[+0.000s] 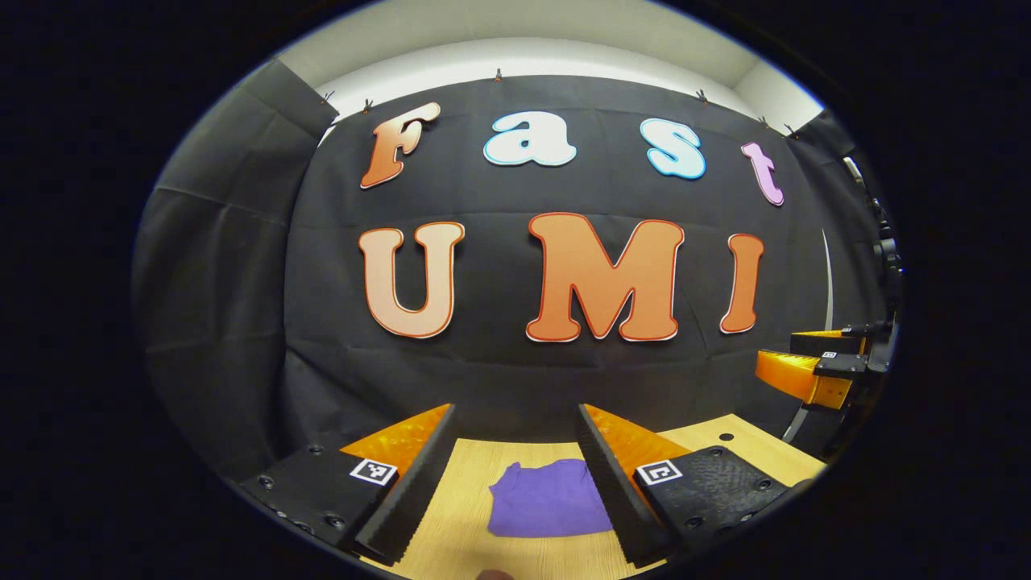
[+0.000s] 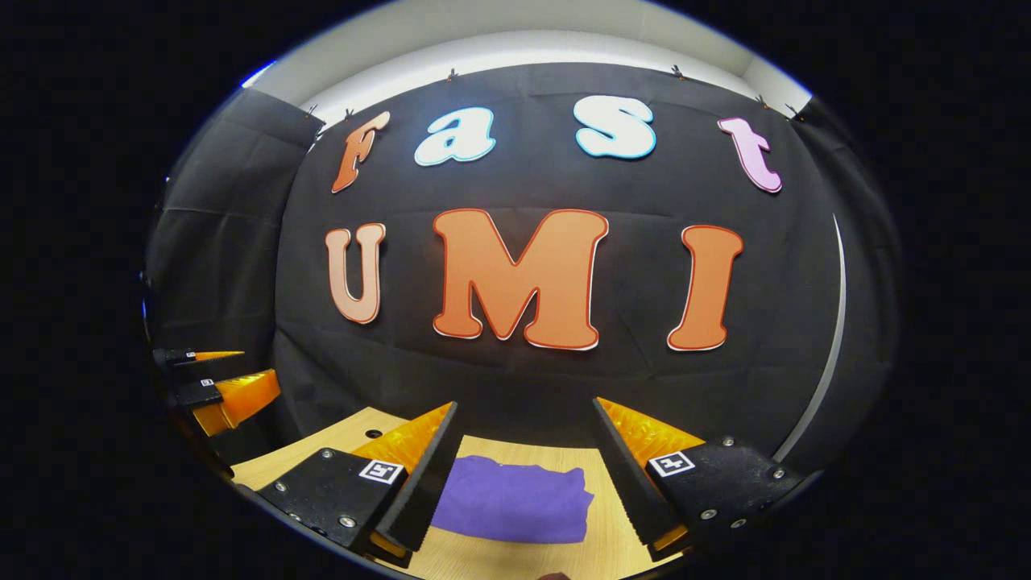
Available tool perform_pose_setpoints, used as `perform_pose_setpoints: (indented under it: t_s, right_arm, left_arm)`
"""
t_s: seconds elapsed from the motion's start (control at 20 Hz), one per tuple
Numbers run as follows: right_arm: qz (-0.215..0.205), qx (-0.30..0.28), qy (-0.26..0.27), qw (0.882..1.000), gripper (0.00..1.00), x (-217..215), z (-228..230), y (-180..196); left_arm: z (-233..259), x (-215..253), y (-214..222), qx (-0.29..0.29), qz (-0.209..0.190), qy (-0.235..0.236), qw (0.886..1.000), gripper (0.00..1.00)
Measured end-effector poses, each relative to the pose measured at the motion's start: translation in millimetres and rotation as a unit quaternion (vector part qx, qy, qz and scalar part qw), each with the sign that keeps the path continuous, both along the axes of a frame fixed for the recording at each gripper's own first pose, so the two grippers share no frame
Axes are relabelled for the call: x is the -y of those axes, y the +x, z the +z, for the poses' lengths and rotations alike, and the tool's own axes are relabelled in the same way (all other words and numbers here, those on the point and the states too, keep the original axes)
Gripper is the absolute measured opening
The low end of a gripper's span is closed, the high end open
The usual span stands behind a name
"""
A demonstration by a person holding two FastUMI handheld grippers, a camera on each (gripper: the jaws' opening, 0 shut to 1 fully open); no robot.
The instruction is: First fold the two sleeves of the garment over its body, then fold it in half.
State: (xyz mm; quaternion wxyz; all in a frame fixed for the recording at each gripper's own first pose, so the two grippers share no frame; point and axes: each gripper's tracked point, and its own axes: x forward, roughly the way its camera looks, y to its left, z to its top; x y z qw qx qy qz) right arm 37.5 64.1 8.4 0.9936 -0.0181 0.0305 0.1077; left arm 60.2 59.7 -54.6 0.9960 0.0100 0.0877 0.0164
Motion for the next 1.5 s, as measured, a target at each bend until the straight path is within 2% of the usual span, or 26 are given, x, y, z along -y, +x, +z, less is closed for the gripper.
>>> perform_pose_setpoints:
  t_s: [0.5, 0.8, 1.1, 1.35, 1.5]
  right_arm:
    - [-0.029, 0.007, -0.009, 1.0, 0.95, -4.1, -6.3, -9.1]
    - [-0.061, 0.012, -0.012, 0.998, 0.95, -3.2, -4.7, -18.9]
    - [-0.075, 0.016, -0.02, 0.997, 0.95, 6.2, -1.2, -35.7]
    - [-0.078, 0.014, 0.002, 0.997, 0.95, 12.8, -2.2, -47.0]
    - [-0.074, 0.021, 0.001, 0.997, 0.95, 18.9, -0.4, -53.5]
  left_arm:
    - [-17.1, -13.7, -7.0, -0.005, -0.016, 0.001, 1.0, 0.92]
    - [-23.3, -20.1, -5.2, 0.006, -0.043, 0.0, 0.999, 0.92]
    - [-13.4, -18.4, 1.4, 0.053, -0.059, 0.008, 0.997, 0.92]
    - [-9.3, -6.7, -1.0, 0.061, -0.077, 0.022, 0.995, 0.92]
    - [-13.5, -2.8, -5.2, 0.055, -0.073, 0.021, 0.996, 0.92]
